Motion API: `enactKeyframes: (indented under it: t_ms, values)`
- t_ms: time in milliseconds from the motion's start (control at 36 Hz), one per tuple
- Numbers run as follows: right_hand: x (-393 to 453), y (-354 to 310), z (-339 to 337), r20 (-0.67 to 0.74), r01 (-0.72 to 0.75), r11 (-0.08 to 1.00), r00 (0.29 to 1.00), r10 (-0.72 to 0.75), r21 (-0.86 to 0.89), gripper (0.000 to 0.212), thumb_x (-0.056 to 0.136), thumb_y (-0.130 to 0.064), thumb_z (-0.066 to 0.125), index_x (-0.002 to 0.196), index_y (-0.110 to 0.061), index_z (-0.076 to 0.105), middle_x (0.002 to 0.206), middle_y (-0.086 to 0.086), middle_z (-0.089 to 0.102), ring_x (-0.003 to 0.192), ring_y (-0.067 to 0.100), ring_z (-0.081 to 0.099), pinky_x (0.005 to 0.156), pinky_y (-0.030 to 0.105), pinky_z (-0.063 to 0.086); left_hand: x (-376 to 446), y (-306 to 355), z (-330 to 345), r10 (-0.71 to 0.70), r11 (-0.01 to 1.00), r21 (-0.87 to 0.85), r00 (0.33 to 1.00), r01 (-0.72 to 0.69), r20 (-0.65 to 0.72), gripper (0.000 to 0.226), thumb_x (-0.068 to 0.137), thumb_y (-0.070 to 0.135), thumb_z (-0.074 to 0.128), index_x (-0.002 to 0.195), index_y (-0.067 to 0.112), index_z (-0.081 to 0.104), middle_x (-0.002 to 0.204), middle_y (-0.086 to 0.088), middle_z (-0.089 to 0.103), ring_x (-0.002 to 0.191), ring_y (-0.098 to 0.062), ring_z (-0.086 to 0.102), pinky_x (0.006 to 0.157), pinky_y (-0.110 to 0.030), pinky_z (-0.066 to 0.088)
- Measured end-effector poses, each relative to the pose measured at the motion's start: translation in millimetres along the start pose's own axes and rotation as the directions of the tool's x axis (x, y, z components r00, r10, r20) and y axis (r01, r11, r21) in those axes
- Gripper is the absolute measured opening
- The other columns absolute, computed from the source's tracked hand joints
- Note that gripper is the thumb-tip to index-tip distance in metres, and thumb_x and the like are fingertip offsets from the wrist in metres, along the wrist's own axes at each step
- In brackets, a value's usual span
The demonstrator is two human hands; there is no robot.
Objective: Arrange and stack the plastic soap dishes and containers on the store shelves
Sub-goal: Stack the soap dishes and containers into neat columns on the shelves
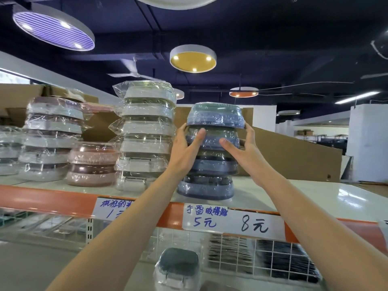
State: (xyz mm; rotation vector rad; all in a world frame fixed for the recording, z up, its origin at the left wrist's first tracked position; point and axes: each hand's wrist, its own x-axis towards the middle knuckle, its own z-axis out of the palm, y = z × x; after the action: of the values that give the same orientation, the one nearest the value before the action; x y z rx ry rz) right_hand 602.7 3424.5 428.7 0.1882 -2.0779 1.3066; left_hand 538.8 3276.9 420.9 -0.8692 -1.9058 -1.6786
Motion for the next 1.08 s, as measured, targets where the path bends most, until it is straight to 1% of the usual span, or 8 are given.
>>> enactKeyframes:
  t_ms: [83,222,417,500,583,694,778,1083]
  values:
    - [-1,-2,2,-0.011,0.007,1.0,1.0,-0.007,0.014,0.098,0.073,-0.061,0.06,0.149,-0.035,0.004,0.148,-0.008,0.031,0.132,0.013,0.034,0.113,0.042,0.028,2,8,0,-0.095,0.989,-0.119,0.995,0.091,-0.032,0.094,0.071,0.075,0.034,0.147,0.019,0.025,0.149,-0.005,0.036,0.134,-0.022,0.036,0.11,-0.043,0.024]
    - [3,0,3,-0.007,0.015,0.999,1.0,-0.014,0.048,0.092,0.069,-0.073,0.05,0.146,-0.041,0.013,0.146,-0.008,0.038,0.13,0.015,0.042,0.112,0.046,0.031,11,8,1,-0.138,0.98,-0.153,0.989,0.128,-0.054,0.073,0.085,0.067,0.039,0.139,0.019,0.035,0.132,0.003,0.045,0.116,-0.013,0.039,0.105,-0.037,0.028]
    - [12,7,3,-0.03,0.021,1.0,0.999,-0.02,0.017,0.068,0.09,-0.057,0.048,0.148,-0.04,0.016,0.147,-0.008,0.035,0.132,0.015,0.039,0.112,0.047,0.031,14,4,1,-0.167,0.979,-0.133,0.982,0.154,-0.091,0.061,0.089,0.064,0.038,0.136,0.024,0.041,0.115,0.008,0.044,0.108,-0.011,0.039,0.093,-0.029,0.027]
    - [10,6,3,-0.029,0.025,1.0,0.999,-0.024,0.016,0.068,0.092,-0.052,0.048,0.149,-0.036,0.014,0.15,-0.008,0.032,0.133,0.014,0.038,0.112,0.047,0.031,11,5,2,-0.139,0.986,-0.104,0.986,0.129,-0.095,0.06,0.092,0.061,0.034,0.139,0.024,0.039,0.125,0.006,0.048,0.11,-0.009,0.039,0.093,-0.027,0.027]
    - [8,5,3,-0.031,0.035,0.999,0.999,-0.034,0.031,0.066,0.093,-0.048,0.049,0.148,-0.034,0.015,0.145,-0.009,0.036,0.128,0.014,0.043,0.111,0.046,0.035,9,6,1,-0.104,0.993,-0.074,0.989,0.097,-0.102,0.06,0.095,0.057,0.031,0.143,0.022,0.037,0.141,0.003,0.044,0.128,-0.014,0.038,0.098,-0.027,0.026]
    - [7,4,3,-0.067,0.053,0.998,0.996,-0.052,0.017,0.06,0.094,-0.044,0.051,0.145,-0.032,0.021,0.144,-0.007,0.036,0.124,0.015,0.046,0.107,0.046,0.04,5,7,1,-0.098,0.994,-0.065,0.992,0.093,-0.085,0.063,0.096,0.057,0.025,0.149,0.024,0.021,0.149,-0.002,0.037,0.135,-0.024,0.035,0.112,-0.042,0.025]
    - [6,4,4,-0.075,0.056,0.998,0.996,-0.055,0.002,0.059,0.094,-0.044,0.05,0.144,-0.031,0.022,0.146,-0.006,0.034,0.125,0.016,0.045,0.107,0.046,0.039,2,8,1,-0.078,0.996,-0.057,0.993,0.074,-0.084,0.062,0.095,0.057,0.026,0.148,0.025,0.021,0.145,-0.005,0.042,0.132,-0.026,0.039,0.112,-0.048,0.027]
    - [6,5,3,-0.088,0.04,0.999,0.995,-0.043,-0.036,0.062,0.094,-0.046,0.047,0.146,-0.029,0.018,0.146,-0.003,0.033,0.126,0.014,0.041,0.106,0.034,0.036,3,8,0,-0.063,0.998,0.011,0.994,0.064,-0.092,0.059,0.098,0.051,0.032,0.15,0.025,0.022,0.152,0.0,0.033,0.139,-0.02,0.031,0.114,-0.037,0.023]
